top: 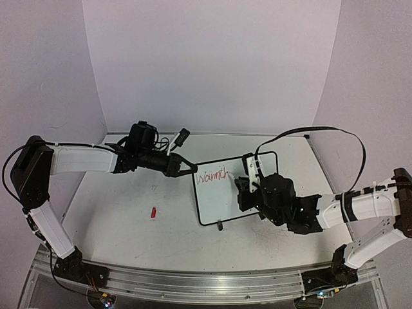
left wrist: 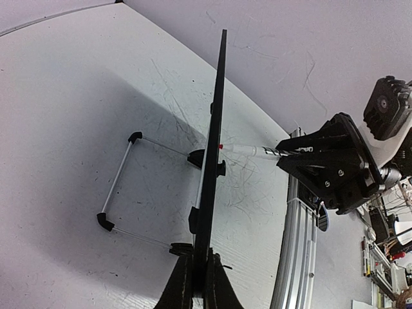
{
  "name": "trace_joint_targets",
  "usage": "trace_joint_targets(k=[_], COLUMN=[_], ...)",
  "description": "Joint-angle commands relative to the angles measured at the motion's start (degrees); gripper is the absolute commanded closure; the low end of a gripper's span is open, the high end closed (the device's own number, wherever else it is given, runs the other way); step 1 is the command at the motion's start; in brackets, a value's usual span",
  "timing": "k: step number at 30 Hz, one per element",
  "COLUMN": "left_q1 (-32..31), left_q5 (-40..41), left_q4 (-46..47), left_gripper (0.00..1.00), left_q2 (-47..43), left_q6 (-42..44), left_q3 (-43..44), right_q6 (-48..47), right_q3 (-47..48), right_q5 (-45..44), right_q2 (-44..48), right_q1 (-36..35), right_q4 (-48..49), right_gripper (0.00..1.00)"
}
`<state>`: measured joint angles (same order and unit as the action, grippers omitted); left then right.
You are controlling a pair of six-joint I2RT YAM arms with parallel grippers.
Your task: Write a sentence on the whiteboard
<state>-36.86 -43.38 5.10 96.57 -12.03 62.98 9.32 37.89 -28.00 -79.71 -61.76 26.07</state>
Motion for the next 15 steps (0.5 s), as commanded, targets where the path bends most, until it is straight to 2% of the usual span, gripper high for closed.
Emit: trace_joint_targets(k=[1,15], left_q1=[0.12,0.12], left_q5=[-0.96,-1.00], left_q4=[1.48,1.41], left_gripper=[1.00,1.00], left_q2=[-2.87,-2.80], left_q6=[-0.45,-0.40], left_q3=[0.32,0.34], right_q6=[1.68,3.08], right_q3=[-0.38,-1.22], right_q5=[0.16,0.54], right_q2=[0.78,2.74], right_q1=[0.47,0.45], right_q4=[-1.99,-3.94], right_gripper=[1.00,1.00])
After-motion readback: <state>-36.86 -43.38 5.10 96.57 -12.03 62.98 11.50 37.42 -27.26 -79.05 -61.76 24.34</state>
